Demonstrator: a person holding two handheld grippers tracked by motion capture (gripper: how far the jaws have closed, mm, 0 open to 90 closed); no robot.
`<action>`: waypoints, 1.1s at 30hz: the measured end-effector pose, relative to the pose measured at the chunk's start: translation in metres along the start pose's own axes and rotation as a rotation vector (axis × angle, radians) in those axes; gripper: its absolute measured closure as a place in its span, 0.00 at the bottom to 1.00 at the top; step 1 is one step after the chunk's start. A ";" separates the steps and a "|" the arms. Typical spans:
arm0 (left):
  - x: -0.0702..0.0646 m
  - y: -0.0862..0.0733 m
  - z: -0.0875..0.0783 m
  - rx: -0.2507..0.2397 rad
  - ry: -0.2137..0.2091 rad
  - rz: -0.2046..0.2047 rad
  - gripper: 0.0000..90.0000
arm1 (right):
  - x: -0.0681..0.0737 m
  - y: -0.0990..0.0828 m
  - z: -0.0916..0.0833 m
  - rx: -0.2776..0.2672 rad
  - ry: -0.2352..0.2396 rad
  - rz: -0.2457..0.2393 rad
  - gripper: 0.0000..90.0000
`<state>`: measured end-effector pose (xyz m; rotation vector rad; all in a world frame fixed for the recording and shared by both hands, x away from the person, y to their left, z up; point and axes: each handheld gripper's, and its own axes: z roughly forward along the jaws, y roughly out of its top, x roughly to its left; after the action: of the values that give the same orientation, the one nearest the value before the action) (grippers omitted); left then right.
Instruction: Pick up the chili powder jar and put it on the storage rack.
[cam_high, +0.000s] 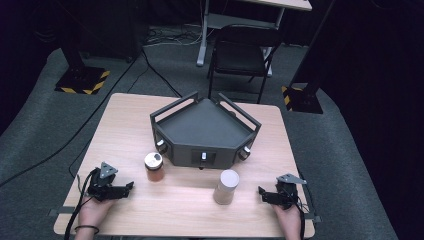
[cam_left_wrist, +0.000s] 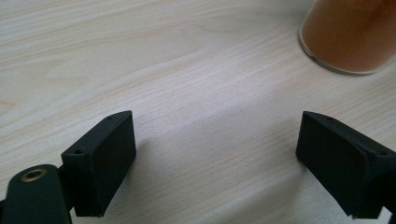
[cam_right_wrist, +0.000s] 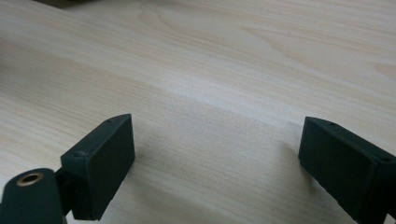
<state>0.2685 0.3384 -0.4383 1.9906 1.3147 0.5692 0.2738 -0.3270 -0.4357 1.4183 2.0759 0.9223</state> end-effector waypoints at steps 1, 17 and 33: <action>0.000 0.000 0.000 -0.001 -0.001 0.000 0.11 | -0.001 0.000 0.001 0.000 0.003 0.000 0.09; -0.002 0.004 0.004 0.007 0.008 -0.009 0.06 | -0.001 0.002 0.002 0.007 0.005 -0.003 0.06; -0.002 0.006 0.006 0.015 0.007 -0.007 0.04 | -0.001 0.003 0.003 0.010 0.006 -0.004 0.05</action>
<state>0.2751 0.3330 -0.4377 1.9969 1.3329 0.5654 0.2784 -0.3268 -0.4354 1.4172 2.0906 0.9169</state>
